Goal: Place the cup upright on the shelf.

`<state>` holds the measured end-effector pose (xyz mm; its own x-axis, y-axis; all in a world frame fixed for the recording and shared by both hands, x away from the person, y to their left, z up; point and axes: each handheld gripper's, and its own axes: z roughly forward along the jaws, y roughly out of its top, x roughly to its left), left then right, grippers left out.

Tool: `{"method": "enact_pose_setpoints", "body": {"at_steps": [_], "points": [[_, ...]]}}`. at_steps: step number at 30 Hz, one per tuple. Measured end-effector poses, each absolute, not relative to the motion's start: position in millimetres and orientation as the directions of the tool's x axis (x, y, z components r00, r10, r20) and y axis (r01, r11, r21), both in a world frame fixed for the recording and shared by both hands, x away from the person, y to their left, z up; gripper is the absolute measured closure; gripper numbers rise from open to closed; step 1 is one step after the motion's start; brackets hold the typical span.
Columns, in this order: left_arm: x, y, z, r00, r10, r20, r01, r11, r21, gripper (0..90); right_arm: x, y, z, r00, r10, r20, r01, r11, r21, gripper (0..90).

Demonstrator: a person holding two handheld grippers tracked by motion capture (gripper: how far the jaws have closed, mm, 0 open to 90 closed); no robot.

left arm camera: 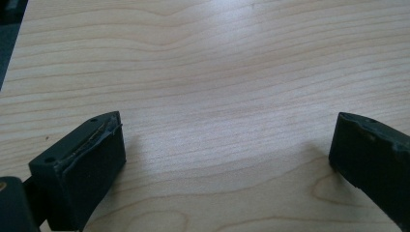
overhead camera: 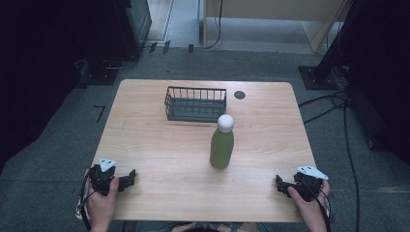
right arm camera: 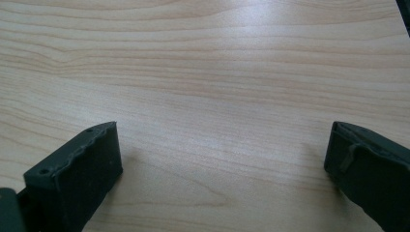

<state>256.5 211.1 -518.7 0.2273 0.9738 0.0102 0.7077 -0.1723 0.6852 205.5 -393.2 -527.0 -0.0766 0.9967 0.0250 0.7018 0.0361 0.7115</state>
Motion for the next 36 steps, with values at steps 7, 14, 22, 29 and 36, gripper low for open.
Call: {"method": "enact_pose_setpoints", "body": {"at_steps": [7,14,22,29,36], "points": [[255.2,211.1,-518.8,0.236,0.972,0.009,0.705,-0.178,0.686,0.0,208.9,-391.2,-526.9,-0.064,0.998,0.025,0.704,0.028,0.709,0.0],[254.0,210.0,-518.7,0.231,0.973,0.009,0.707,-0.174,0.686,0.0,209.0,-391.3,-526.9,-0.065,0.998,0.025,0.704,0.028,0.71,0.0],[254.1,207.2,-518.6,0.251,0.968,0.009,0.704,-0.189,0.685,0.0,207.2,-388.4,-526.0,-0.065,0.997,0.029,0.692,0.024,0.721,0.0],[254.0,207.2,-518.6,0.25,0.968,0.009,0.704,-0.188,0.685,0.0,201.9,-374.7,-513.7,-0.135,0.986,0.094,0.659,0.018,0.752,0.0],[254.1,207.1,-518.7,0.249,0.968,0.009,0.704,-0.187,0.685,0.0,201.8,-354.1,-503.4,-0.196,0.976,0.094,0.624,0.05,0.78,0.0]]}}
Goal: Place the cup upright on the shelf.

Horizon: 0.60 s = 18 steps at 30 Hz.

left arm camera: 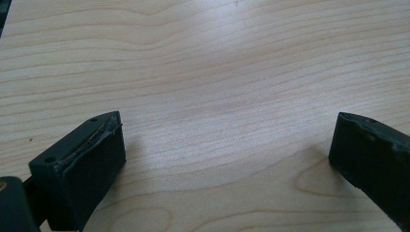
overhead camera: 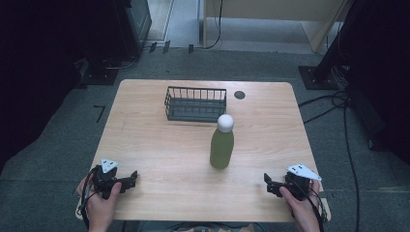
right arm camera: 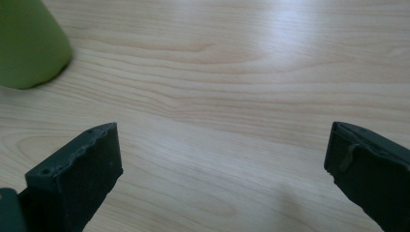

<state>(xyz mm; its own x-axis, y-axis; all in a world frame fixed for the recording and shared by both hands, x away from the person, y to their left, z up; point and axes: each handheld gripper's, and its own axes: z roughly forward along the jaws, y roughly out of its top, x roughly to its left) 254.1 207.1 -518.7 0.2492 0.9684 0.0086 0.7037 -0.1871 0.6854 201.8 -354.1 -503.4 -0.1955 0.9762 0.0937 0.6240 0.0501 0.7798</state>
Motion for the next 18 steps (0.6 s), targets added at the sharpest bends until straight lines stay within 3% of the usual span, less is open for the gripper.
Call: {"method": "enact_pose_setpoints", "body": {"at_steps": [18], "points": [[254.0,207.2,-518.6,0.25,0.968,0.009,0.704,-0.189,0.684,0.0,207.2,-317.0,-492.0,-0.315,0.945,0.086,0.568,0.116,0.815,0.0]]}}
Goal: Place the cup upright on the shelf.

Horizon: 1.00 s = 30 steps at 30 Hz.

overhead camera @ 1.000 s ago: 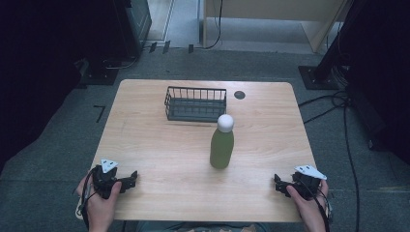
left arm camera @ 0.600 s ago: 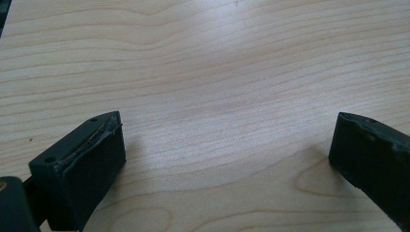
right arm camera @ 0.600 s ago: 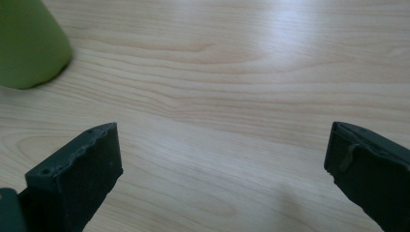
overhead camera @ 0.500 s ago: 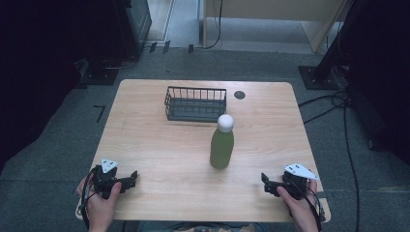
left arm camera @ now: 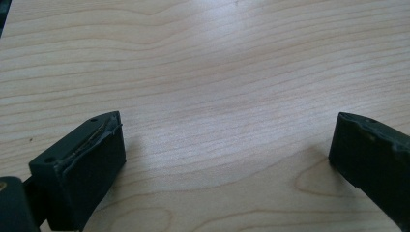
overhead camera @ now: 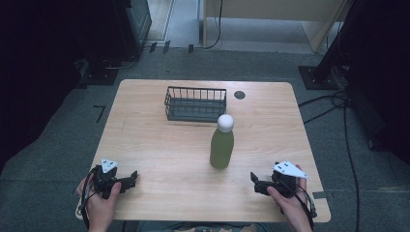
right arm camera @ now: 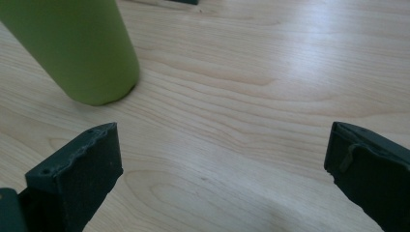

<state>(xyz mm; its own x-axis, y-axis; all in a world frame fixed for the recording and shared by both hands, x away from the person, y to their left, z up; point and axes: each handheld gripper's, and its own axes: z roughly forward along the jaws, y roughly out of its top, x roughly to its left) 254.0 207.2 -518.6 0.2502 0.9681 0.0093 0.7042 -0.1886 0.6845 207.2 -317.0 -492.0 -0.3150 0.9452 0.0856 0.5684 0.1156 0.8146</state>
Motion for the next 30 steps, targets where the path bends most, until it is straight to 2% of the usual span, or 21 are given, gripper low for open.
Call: {"method": "enact_pose_setpoints", "body": {"at_steps": [30], "points": [[254.0,207.2,-518.6,0.25,0.968,0.009,0.704,-0.188,0.685,0.0,219.4,-256.3,-472.1,-0.491,0.864,0.112,0.497,0.172,0.85,0.0]]}}
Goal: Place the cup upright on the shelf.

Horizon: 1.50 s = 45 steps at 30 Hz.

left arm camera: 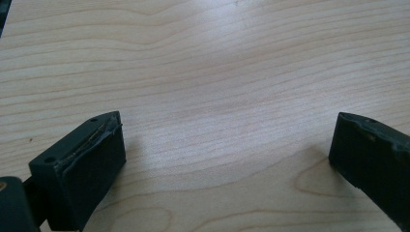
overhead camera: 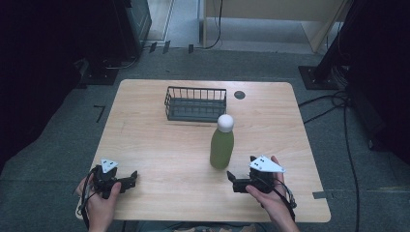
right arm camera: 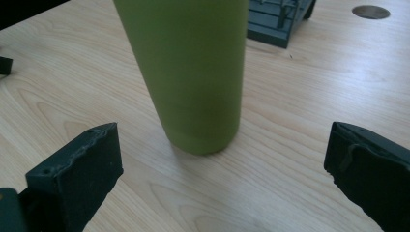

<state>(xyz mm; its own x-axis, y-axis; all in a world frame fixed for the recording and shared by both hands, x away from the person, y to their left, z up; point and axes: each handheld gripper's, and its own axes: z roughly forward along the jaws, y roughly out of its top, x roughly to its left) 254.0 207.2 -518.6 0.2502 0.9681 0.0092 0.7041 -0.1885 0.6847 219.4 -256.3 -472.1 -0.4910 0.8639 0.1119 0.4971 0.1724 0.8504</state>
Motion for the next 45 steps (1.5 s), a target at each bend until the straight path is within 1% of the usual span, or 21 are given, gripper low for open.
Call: {"method": "enact_pose_setpoints", "body": {"at_steps": [9,23,26,32,38,45], "points": [[254.0,207.2,-518.6,0.25,0.968,0.009,0.704,-0.189,0.684,0.0,227.7,-241.3,-459.1,-0.518,0.845,0.13,0.469,0.154,0.869,0.0],[254.0,207.2,-518.6,0.25,0.968,0.009,0.704,-0.188,0.685,0.0,249.9,-222.5,-449.0,-0.502,0.856,0.125,0.447,0.133,0.885,0.3],[254.0,207.2,-518.6,0.25,0.968,0.009,0.704,-0.189,0.684,0.0,252.1,-219.7,-448.6,-0.486,0.866,0.113,0.432,0.126,0.893,4.3],[254.0,207.2,-518.6,0.25,0.968,0.009,0.704,-0.189,0.684,0.0,257.5,-216.1,-449.6,-0.464,0.878,0.115,0.427,0.108,0.898,9.0],[254.0,207.3,-518.6,0.251,0.968,0.01,0.704,-0.19,0.684,0.0,263.7,-210.4,-450.5,-0.466,0.878,0.108,0.42,0.112,0.901,10.6],[254.0,207.2,-518.6,0.25,0.968,0.009,0.704,-0.189,0.684,0.0,268.2,-204.8,-453.1,-0.467,0.878,0.102,0.407,0.112,0.906,17.3]]}}
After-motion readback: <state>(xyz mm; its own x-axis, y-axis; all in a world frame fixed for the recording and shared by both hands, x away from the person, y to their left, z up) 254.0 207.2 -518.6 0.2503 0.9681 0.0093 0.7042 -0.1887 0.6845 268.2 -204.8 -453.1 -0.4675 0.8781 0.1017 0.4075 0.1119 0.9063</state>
